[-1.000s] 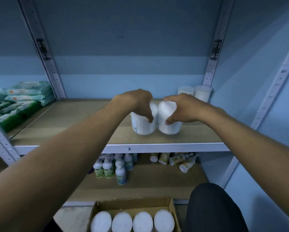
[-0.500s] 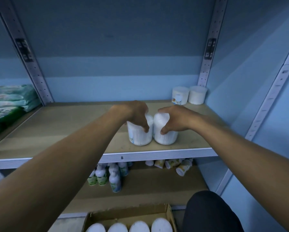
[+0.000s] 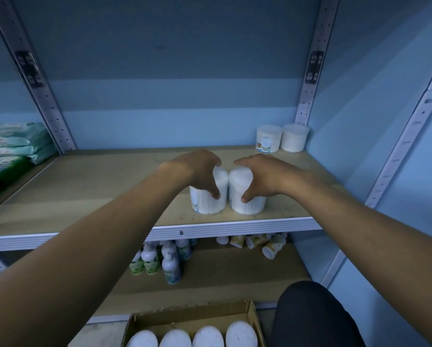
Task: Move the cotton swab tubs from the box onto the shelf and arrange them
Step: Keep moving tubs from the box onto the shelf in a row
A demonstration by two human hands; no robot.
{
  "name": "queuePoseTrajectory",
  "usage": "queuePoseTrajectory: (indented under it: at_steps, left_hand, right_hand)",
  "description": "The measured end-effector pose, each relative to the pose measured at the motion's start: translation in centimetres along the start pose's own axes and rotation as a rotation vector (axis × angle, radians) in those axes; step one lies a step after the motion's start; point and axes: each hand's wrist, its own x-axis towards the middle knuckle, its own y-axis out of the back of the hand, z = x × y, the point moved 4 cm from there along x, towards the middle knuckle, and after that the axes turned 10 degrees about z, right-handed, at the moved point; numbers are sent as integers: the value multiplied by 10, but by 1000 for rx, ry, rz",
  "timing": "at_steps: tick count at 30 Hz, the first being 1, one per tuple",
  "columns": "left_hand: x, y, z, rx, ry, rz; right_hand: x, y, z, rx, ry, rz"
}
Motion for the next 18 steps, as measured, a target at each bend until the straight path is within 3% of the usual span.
queuePoseTrajectory:
  at_steps: [7, 12, 18]
  left_hand:
    - [-13, -6, -2, 56, 0, 48]
    - [-11, -13, -2, 89, 6, 79]
    - [0, -14, -1, 101, 13, 76]
  right_hand:
    - [-13, -10, -12, -106, 22, 28]
    - [-15, -16, -11, -177, 49, 170]
    - [-4, -20, -6, -173, 52, 219]
